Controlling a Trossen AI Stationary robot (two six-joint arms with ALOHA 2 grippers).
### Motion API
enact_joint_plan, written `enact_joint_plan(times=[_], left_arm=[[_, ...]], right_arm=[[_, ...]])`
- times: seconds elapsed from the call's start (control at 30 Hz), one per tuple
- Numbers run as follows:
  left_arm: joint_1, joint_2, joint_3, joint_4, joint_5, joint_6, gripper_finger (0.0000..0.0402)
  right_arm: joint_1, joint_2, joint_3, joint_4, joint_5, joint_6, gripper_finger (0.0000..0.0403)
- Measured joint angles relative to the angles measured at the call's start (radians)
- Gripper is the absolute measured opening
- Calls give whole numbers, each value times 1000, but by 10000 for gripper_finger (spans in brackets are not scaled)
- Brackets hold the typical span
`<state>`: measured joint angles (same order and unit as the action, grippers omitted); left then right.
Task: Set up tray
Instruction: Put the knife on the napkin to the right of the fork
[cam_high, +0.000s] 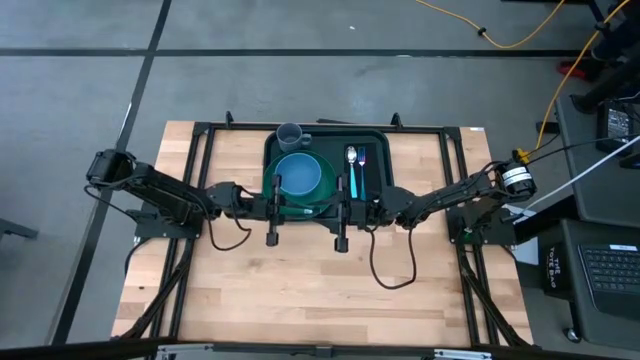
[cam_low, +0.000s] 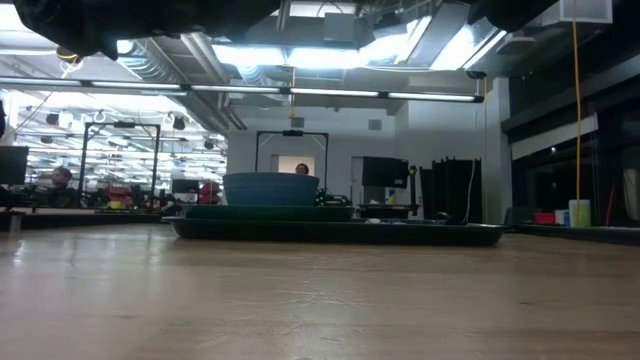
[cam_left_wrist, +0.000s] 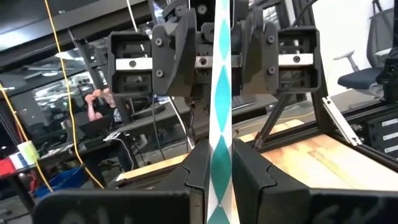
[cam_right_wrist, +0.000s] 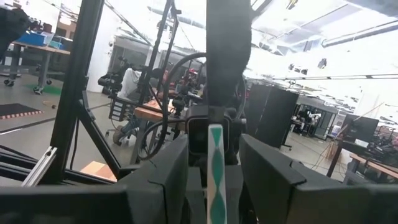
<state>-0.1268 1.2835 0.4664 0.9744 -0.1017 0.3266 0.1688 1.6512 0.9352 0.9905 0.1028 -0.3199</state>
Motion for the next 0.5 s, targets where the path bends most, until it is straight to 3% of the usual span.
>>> enact_joint_plan(times=[0.5], left_arm=[[0,0,0,18,-12,36,31]], right_arm=[[0,0,0,0,-2,0,149]])
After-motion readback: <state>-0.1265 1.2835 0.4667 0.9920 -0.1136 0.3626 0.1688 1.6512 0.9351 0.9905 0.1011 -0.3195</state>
